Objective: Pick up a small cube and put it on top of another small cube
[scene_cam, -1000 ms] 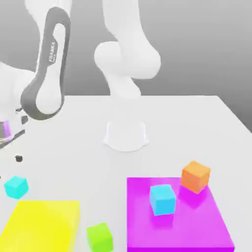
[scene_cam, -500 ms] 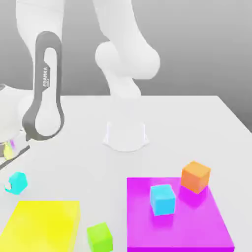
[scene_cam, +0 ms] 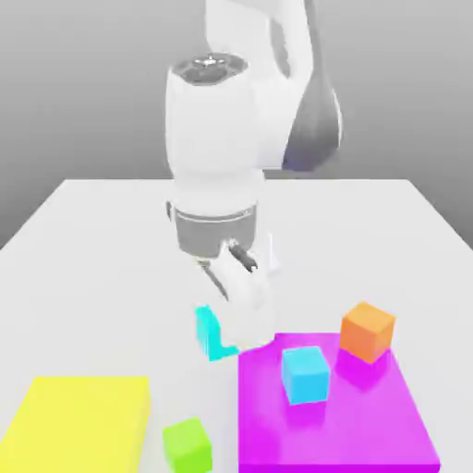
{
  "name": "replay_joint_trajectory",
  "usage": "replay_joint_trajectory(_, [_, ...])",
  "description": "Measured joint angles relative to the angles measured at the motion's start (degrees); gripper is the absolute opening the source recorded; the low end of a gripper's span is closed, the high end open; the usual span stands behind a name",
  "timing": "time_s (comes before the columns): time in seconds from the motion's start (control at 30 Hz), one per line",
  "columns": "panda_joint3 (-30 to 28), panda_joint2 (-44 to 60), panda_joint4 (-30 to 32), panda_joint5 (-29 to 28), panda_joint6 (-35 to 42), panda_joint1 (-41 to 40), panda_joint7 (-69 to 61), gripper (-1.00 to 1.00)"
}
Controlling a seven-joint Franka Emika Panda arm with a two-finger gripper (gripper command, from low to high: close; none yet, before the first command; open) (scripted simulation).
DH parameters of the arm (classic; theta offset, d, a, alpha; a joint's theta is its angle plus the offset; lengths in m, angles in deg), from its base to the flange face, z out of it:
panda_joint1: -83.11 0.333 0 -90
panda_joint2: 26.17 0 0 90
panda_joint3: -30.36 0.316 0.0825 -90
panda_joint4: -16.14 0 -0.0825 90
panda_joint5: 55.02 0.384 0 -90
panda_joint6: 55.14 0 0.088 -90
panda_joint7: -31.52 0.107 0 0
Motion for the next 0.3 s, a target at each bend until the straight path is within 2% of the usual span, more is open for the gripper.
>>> replay_joint_trajectory(0.17, [2.19, 5.65, 1.35, -3.04, -6.56, 1.54, 2.28, -1.0])
replay_joint_trajectory(0.2, [2.17, 7.21, 1.7, -3.63, -8.44, 1.64, 2.72, 1.0])
replay_joint_trajectory(0.3, [2.17, 7.21, 1.7, -3.62, -8.44, 1.69, 2.72, 1.0])
